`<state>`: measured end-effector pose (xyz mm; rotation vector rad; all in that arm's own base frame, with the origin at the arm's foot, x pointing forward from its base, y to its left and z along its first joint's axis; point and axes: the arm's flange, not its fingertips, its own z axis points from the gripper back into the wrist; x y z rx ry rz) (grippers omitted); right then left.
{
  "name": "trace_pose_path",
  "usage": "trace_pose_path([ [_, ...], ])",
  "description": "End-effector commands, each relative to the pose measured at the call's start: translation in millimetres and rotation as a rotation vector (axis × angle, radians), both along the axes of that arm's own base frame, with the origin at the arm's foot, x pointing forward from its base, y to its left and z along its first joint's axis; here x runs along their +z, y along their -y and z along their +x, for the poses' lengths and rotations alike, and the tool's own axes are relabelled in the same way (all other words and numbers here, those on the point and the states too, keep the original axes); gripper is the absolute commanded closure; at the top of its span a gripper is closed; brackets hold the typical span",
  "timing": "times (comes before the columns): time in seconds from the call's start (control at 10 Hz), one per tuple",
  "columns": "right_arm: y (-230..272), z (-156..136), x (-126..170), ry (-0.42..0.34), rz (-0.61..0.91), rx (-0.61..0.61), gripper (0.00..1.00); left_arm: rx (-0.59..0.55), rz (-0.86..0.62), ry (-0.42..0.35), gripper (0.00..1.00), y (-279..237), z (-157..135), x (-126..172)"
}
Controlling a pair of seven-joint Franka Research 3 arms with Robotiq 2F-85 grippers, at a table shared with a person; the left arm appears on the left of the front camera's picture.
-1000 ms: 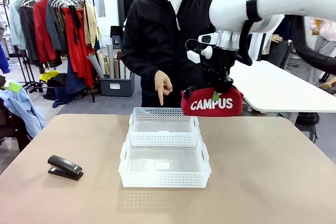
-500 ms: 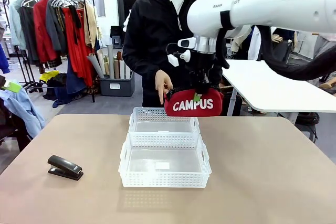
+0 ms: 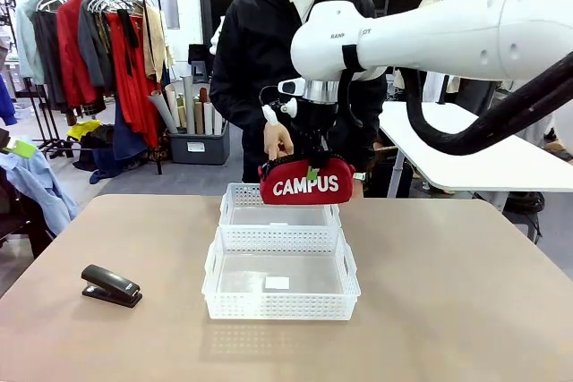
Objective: Distribute items into two baskets.
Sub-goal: Place the picked Pencil pouch into the Organizing basket as instructed by the person.
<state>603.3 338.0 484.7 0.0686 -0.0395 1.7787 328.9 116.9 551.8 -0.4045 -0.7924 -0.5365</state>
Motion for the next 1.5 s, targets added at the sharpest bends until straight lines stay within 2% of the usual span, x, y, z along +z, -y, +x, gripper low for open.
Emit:
trace_pose_path([
  [0.0, -13.0, 15.6, -1.7, 0.018, -0.037, -0.054, 1.0, -0.018, -0.014, 0.013, 0.0, -0.3, 0.2, -0.6],
  [0.3, -21.1, 31.3, -21.8, -0.001, -0.028, -0.09, 1.0, -0.018, -0.014, 0.013, 0.0, -0.3, 0.2, -0.6],
  [0.8, -28.1, 45.2, -49.6, 0.042, -0.026, -0.101, 1.0, -0.018, -0.014, 0.013, 0.0, -0.3, 0.2, -0.6],
  [1.0, -35.0, 48.4, -62.4, 0.03, -0.023, -0.097, 1.0, -0.018, -0.014, 0.013, 0.0, -0.3, 0.2, -0.6],
  [1.4, -44.8, 50.9, -79.0, 0.056, -0.019, -0.08, 1.0, -0.018, -0.014, 0.013, 0.0, -0.3, 0.2, -0.6],
])
